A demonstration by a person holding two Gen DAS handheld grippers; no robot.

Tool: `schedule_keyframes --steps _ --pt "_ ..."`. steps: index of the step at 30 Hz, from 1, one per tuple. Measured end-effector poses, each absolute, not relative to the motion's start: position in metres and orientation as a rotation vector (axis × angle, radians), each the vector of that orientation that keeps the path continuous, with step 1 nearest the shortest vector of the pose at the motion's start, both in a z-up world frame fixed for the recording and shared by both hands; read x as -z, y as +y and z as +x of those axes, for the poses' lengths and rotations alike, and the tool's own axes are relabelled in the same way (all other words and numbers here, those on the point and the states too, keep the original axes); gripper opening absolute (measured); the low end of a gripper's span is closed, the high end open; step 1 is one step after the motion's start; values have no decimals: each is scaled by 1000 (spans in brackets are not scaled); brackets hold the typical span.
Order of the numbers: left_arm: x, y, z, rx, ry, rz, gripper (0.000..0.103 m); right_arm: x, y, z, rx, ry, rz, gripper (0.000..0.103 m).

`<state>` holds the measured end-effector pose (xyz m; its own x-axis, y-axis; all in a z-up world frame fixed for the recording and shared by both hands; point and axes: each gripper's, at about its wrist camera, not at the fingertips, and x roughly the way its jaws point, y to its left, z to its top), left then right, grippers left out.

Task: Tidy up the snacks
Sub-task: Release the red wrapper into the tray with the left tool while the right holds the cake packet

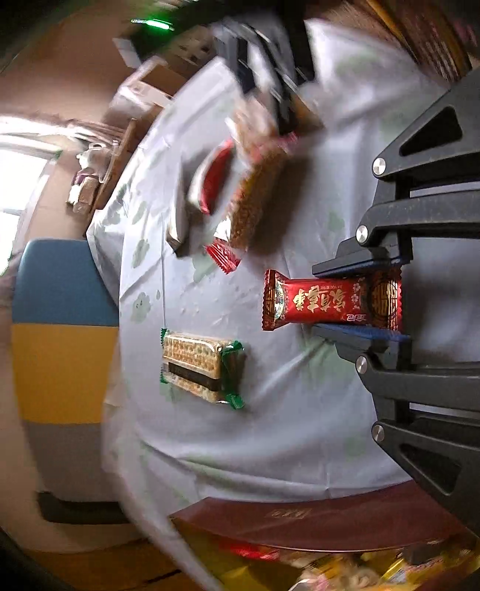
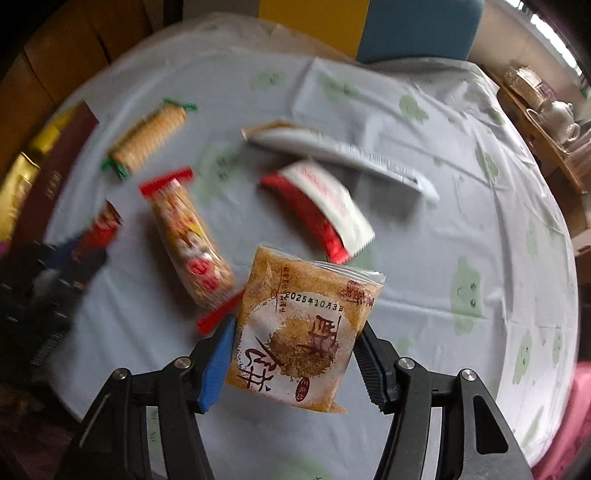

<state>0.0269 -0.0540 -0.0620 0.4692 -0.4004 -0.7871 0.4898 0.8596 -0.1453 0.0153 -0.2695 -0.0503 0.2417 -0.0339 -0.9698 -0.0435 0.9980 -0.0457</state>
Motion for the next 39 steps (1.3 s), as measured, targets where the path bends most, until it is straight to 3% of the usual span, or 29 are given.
schedule_keyframes --steps 7,13,21,30,39 --pt "-2 -18 26 547 835 -3 24 57 -274 12 -22 1338 -80 62" --pt "-39 68 68 373 824 -184 24 56 -276 10 -21 1335 -95 62" --pt "-8 161 135 144 925 -273 24 58 -268 14 -24 1335 -103 62" --pt "38 178 169 81 1024 -350 31 58 -269 14 -26 1337 -106 62" --pt "8 174 133 -25 930 -245 32 61 -268 14 -29 1333 -122 62"
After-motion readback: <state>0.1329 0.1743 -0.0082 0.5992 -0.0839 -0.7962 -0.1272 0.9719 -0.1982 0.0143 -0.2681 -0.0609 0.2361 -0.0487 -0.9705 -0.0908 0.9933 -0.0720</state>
